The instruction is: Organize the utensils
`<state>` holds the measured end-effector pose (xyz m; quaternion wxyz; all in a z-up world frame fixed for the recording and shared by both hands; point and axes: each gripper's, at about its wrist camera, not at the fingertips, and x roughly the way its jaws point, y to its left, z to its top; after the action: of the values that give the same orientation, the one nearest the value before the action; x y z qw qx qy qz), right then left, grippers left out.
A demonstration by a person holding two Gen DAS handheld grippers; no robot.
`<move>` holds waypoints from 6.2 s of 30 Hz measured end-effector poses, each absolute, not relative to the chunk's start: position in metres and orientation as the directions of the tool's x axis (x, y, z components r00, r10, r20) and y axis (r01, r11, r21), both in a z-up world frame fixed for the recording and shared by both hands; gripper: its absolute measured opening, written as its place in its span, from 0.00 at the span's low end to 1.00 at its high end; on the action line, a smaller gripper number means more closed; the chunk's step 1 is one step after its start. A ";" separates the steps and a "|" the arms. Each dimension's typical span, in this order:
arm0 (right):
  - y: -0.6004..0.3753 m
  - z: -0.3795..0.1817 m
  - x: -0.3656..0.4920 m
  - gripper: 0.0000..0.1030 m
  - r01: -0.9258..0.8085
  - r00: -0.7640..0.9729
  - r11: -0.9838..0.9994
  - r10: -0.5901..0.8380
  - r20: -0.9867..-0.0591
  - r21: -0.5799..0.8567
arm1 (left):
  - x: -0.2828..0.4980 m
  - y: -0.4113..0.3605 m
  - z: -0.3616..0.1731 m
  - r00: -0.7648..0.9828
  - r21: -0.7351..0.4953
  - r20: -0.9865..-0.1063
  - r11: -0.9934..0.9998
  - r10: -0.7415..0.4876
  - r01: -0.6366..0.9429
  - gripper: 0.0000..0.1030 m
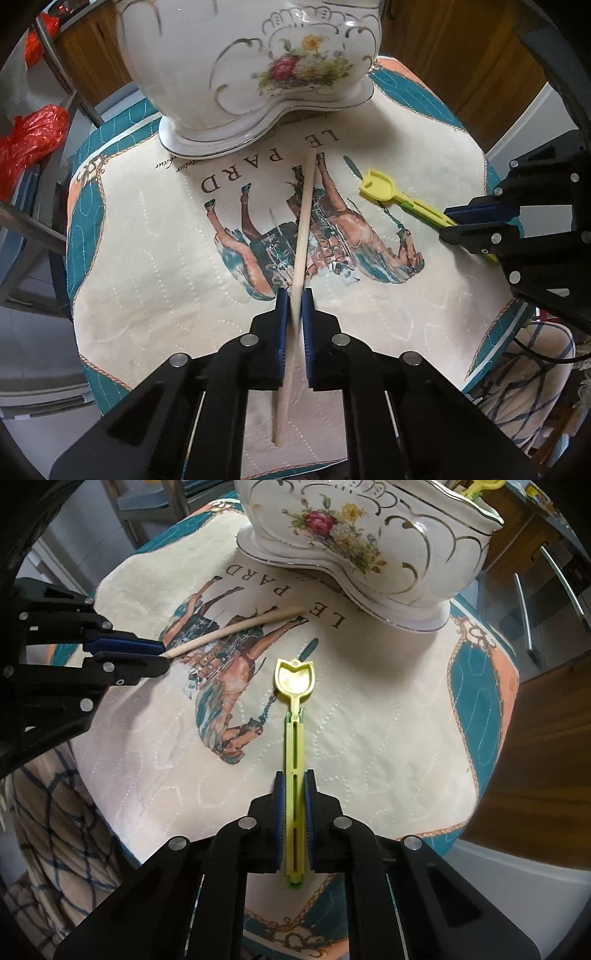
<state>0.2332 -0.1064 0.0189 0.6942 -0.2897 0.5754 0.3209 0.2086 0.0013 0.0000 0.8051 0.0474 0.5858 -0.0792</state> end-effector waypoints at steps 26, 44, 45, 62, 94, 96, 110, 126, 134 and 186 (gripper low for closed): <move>-0.101 0.019 0.233 0.10 -0.780 0.150 0.620 0.047 -0.988 -0.089 | 0.223 -0.003 0.000 0.181 -0.001 -0.982 0.971 -0.046 0.240 0.06; -0.163 0.084 0.239 0.10 -0.736 0.273 0.662 0.479 -0.834 0.139 | 0.167 0.037 0.083 0.599 -0.203 -0.740 0.951 -0.305 0.234 0.05; -0.166 0.088 0.240 0.10 -0.732 0.283 0.662 0.507 -0.815 0.158 | 0.164 0.045 0.087 0.616 -0.220 -0.721 0.948 -0.317 0.229 0.05; -0.181 0.119 0.268 0.10 -0.693 0.505 0.652 0.744 -0.437 0.308 | 0.189 0.063 0.124 0.913 -0.278 -0.312 0.944 -0.261 0.175 0.05; -0.137 0.100 0.319 0.10 -0.617 0.690 0.763 0.642 -0.335 0.193 | 0.255 0.059 0.116 0.980 -0.247 -0.159 0.966 -0.123 0.081 0.06; -0.136 0.097 0.317 0.10 -0.616 0.690 0.767 0.636 -0.345 0.180 | 0.256 0.058 0.112 0.978 -0.244 -0.171 0.967 -0.119 0.075 0.06; -0.133 0.083 0.325 0.13 -0.592 0.675 0.785 0.606 -0.420 0.182 | 0.263 0.050 0.100 0.962 -0.186 -0.261 0.982 -0.081 0.032 0.06; -0.147 0.102 0.307 0.33 -0.596 0.700 0.783 0.616 -0.361 0.179 | 0.238 0.050 0.105 0.972 -0.167 -0.226 0.986 -0.063 0.025 0.28; -0.170 0.105 0.289 0.54 -0.573 0.735 0.801 0.595 -0.326 0.172 | 0.211 0.048 0.103 0.980 -0.124 -0.198 0.992 -0.020 -0.004 0.58; -0.179 0.068 0.234 0.95 -0.530 0.811 0.848 0.509 -0.289 0.007 | 0.158 0.034 0.066 0.981 -0.042 -0.171 0.994 0.093 -0.102 0.95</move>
<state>0.2337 -0.1794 0.0680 0.9508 -0.0368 0.1416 0.2732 0.1575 0.0336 0.0664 0.9949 -0.0253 0.0848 0.0491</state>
